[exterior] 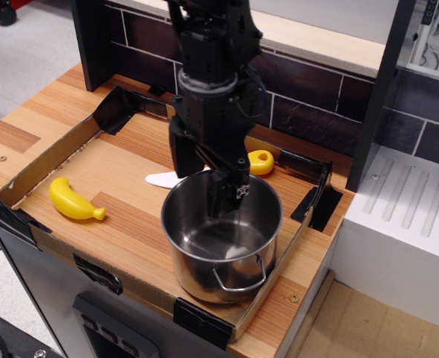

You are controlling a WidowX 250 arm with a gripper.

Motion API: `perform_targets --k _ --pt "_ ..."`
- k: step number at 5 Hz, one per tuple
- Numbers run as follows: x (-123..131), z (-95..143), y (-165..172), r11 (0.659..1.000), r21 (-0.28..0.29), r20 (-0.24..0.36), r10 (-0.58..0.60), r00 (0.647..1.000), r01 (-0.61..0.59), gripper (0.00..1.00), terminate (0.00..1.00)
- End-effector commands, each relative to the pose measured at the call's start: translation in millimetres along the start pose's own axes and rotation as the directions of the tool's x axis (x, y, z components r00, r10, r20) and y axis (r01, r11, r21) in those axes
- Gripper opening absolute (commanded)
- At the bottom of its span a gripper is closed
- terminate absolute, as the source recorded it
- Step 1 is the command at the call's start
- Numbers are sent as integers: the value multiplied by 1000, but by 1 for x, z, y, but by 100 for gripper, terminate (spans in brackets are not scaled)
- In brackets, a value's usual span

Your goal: Topple metal pot

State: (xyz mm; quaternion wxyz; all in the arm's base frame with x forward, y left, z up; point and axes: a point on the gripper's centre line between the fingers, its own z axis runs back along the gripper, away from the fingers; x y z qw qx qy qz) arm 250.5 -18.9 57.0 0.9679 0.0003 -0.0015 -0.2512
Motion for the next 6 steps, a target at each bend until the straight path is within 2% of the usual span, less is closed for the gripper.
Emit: perform_targets --k 1,3,4,6 --pt "-3 9 1 1000 23 43 -20 999 19 0 0" --pt "-5 7 2 999 39 42 -18 999 17 0 0" --pt "-5 9 3 996 90 53 -22 998 17 0 0" --pt "-14 43 8 963 269 142 -38 989 -2 0 0"
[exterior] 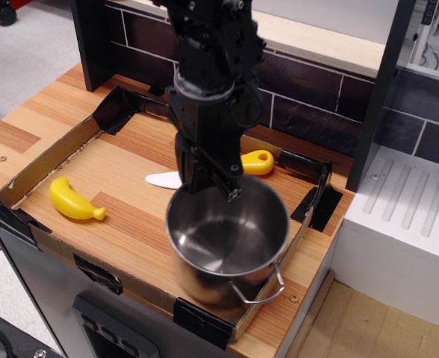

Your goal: Topple metal pot

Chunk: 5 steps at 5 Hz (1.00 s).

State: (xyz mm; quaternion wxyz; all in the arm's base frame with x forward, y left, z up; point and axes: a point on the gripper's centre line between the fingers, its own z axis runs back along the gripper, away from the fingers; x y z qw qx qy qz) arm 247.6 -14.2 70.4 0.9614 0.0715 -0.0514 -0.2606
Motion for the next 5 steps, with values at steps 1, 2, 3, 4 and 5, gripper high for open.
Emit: perform_targets --k 1,2,3,4,5 --pt "-14 44 14 973 208 251 43 967 -97 0 0" --pt "-24 46 16 948 245 467 68 881 -203 0 0" --pt "-33 40 14 941 245 557 61 829 -234 0 0" --pt "-40 31 9 947 238 556 48 830 -215 0 0" --pt "-46 17 4 940 287 547 -2 837 -185 0 0"
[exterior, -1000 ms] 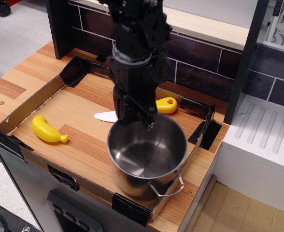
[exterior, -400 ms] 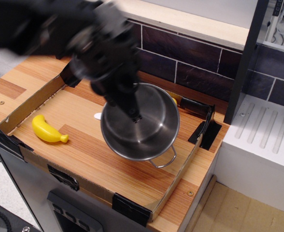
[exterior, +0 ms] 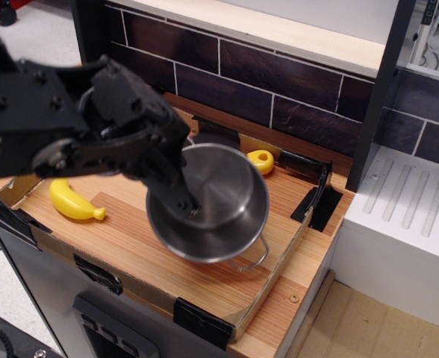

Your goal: Topple metal pot

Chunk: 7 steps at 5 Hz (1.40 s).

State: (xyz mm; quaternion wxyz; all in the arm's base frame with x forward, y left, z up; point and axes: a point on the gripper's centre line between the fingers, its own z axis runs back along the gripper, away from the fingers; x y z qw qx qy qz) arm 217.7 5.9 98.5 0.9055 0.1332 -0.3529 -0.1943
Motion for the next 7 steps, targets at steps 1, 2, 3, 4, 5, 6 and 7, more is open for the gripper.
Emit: perform_targets --k 1,2,3,4,5,6,7 --pt "-28 -5 -13 997 11 -4 -82 997 82 0 0" --pt "-38 1 -19 994 -16 -52 -113 992 112 100 0" --pt "-46 9 -22 992 -62 -101 -113 988 107 100 0" --pt "-46 16 -23 992 -90 -145 -103 984 90 100 0" --pt "-40 22 -21 980 -190 -239 -105 965 59 100 0" --pt "-28 28 -16 951 -307 -316 -133 939 32 100 0" --pt "-11 38 -4 910 -410 -341 -217 915 63 100 0"
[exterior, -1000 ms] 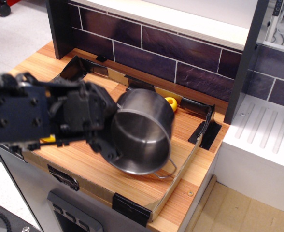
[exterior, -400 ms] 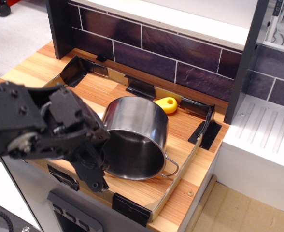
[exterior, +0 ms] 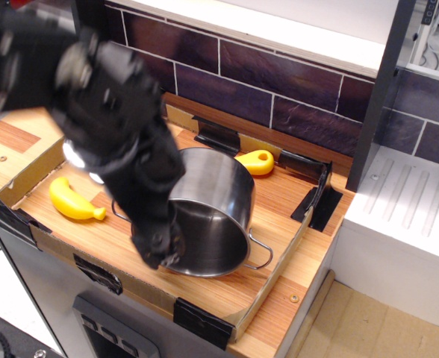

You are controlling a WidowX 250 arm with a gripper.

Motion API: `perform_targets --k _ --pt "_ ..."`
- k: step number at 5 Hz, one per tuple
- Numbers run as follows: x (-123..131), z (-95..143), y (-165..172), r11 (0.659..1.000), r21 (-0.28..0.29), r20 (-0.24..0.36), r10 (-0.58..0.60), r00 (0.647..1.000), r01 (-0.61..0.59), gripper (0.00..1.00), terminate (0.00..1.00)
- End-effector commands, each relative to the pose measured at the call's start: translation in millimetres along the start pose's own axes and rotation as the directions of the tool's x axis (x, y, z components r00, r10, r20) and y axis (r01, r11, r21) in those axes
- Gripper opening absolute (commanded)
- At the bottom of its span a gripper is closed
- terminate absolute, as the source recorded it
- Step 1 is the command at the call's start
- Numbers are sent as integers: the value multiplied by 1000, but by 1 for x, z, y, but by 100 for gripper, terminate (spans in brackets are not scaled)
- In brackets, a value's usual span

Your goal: Topple metal pot

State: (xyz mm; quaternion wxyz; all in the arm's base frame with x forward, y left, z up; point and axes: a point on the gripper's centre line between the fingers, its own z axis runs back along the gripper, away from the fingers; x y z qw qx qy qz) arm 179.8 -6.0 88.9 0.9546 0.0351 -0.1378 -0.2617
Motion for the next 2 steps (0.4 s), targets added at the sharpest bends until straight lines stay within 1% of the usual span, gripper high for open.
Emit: perform_targets --k 1,2 --pt "5 27 13 996 -69 -25 -66 998 64 100 0" --pt "5 27 13 996 -69 -25 -66 998 64 100 100"
